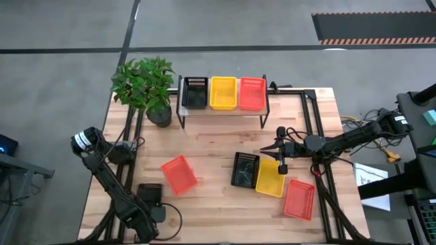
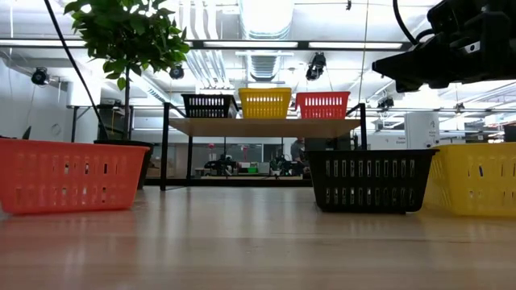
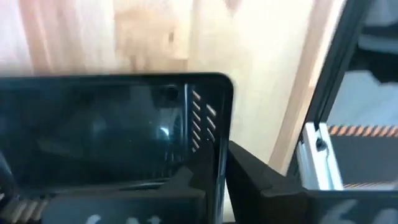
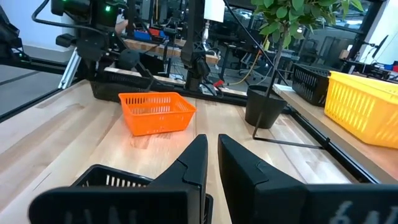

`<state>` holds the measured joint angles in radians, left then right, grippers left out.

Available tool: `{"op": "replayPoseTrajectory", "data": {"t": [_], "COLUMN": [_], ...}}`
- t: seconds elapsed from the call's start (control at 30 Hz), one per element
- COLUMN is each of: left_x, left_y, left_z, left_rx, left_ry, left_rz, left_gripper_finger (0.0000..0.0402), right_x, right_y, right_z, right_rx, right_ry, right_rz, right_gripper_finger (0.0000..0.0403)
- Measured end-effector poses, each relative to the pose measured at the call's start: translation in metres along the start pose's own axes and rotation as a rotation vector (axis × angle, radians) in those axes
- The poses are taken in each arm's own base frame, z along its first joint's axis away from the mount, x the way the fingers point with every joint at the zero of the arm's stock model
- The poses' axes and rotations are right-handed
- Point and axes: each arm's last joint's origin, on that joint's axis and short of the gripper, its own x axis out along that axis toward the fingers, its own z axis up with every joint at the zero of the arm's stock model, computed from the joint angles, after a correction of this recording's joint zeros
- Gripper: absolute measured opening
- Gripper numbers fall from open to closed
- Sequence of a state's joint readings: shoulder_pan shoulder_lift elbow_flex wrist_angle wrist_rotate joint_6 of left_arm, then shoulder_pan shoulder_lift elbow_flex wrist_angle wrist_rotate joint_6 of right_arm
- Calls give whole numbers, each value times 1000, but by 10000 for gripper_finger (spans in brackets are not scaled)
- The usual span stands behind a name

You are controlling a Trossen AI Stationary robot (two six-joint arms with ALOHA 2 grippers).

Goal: Stack baskets on shelf by color
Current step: Stack the left black bin on top of the other black bin on the shelf

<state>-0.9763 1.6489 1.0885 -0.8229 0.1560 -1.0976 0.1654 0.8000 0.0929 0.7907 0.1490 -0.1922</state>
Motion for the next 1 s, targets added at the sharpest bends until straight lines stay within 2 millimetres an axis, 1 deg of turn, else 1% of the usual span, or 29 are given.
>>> {"op": "replayPoseTrajectory", "data": {"t": [0.07, 0.13, 0.2, 0.3, 0.43, 0.57, 0.73, 0.83, 1.0], "left_x": [-1, -5, -12, -26, -53, -90, -134, -152, -180], "left_y": [0, -3, -9, -13, -17, -19, -19, -20, -22], "left_z": [1, 2, 6, 9, 13, 14, 18, 22, 30], "left_rx": [-72, -106, -119, -141, -167, -191, -209, -191, -69], "left_ry": [13, 9, -9, -17, -12, -11, -129, -245, -497], "left_rz": [-3, -18, -45, -31, 1, 57, 111, 115, 171], "left_gripper_finger": [10, 6, 4, 3, 2, 2, 1, 1, 1], "right_x": [0, 0, 0, 0, 0, 0, 0, 0, 0], "right_y": [0, 0, 0, 0, 0, 0, 0, 0, 0], "right_z": [0, 0, 0, 0, 0, 0, 0, 0, 0], "right_rx": [0, 0, 0, 0, 1, 2, 1, -1, -1], "right_ry": [-1, 0, 0, 0, 0, 0, 0, 0, 0], "right_rz": [0, 0, 0, 0, 0, 0, 0, 0, 0], "right_gripper_finger": [31, 31, 31, 31, 31, 31, 31, 31, 31]}}
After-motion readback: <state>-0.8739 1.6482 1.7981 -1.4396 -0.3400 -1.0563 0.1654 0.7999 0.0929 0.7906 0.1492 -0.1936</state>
